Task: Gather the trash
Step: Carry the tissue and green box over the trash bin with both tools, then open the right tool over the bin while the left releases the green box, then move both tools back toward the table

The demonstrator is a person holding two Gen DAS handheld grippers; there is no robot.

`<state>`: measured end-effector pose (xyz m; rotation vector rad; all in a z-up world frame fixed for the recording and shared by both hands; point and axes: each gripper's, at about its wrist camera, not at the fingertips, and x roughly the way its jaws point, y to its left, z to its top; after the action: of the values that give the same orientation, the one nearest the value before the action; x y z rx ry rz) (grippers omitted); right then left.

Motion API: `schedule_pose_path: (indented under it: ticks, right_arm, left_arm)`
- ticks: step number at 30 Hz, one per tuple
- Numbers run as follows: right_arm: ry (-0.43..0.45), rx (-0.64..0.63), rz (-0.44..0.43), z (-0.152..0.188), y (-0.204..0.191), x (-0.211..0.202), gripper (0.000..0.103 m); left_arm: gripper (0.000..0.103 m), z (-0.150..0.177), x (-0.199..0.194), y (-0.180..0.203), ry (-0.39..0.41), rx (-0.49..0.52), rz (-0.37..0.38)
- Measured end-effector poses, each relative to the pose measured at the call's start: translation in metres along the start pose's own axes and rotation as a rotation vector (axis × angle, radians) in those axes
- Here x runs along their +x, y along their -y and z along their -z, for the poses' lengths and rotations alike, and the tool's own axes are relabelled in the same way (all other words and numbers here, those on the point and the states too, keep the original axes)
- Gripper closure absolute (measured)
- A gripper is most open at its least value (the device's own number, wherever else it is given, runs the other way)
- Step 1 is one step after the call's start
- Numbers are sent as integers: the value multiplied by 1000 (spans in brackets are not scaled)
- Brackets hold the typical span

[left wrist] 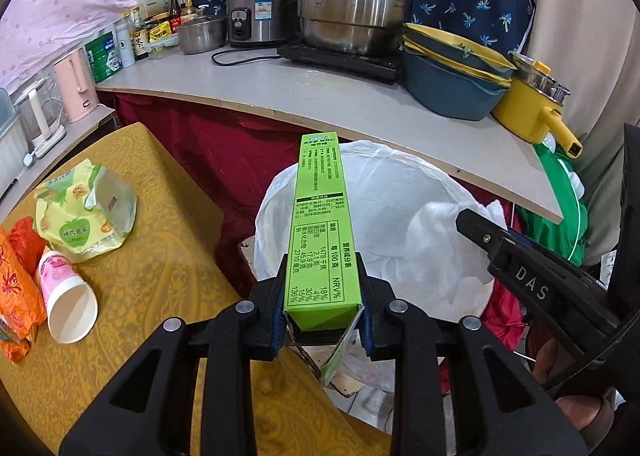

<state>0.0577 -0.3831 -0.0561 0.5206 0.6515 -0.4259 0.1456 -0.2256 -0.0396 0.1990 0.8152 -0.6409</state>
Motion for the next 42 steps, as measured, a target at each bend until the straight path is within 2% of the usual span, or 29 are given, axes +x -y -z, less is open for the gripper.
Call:
schedule_pose_path:
  ticks: [6, 14, 16, 19, 22, 27, 34, 42]
  right_arm:
    - [-11, 7, 13, -2, 6, 13, 81]
    - [-7, -7, 16, -8, 2, 19, 79]
    - [-7, -12, 15, -10, 0, 20, 76]
    - [-5, -17, 17, -10, -5, 21, 52]
    - [3, -24, 19, -9, -11, 19, 47]
    - [16, -45, 11, -13, -24, 13, 41]
    - [64, -59, -23, -27, -32, -13, 39]
    - [121, -84, -12, -45, -42, -47, 39]
  left_arm:
    - [74, -2, 19, -5, -42, -35, -1]
    - [46, -3, 22, -13, -30, -65, -30]
    - [42, -4, 20, -18, -25, -72, -32]
    - [36, -4, 13, -24, -10, -75, -46]
    - [32, -3, 5, -32, 6, -95, -50]
    - [32, 1, -6, -42, 15, -107, -57]
    - [31, 8, -32, -63, 42, -139, -79]
    - [31, 26, -67, -100, 74, -192, -123]
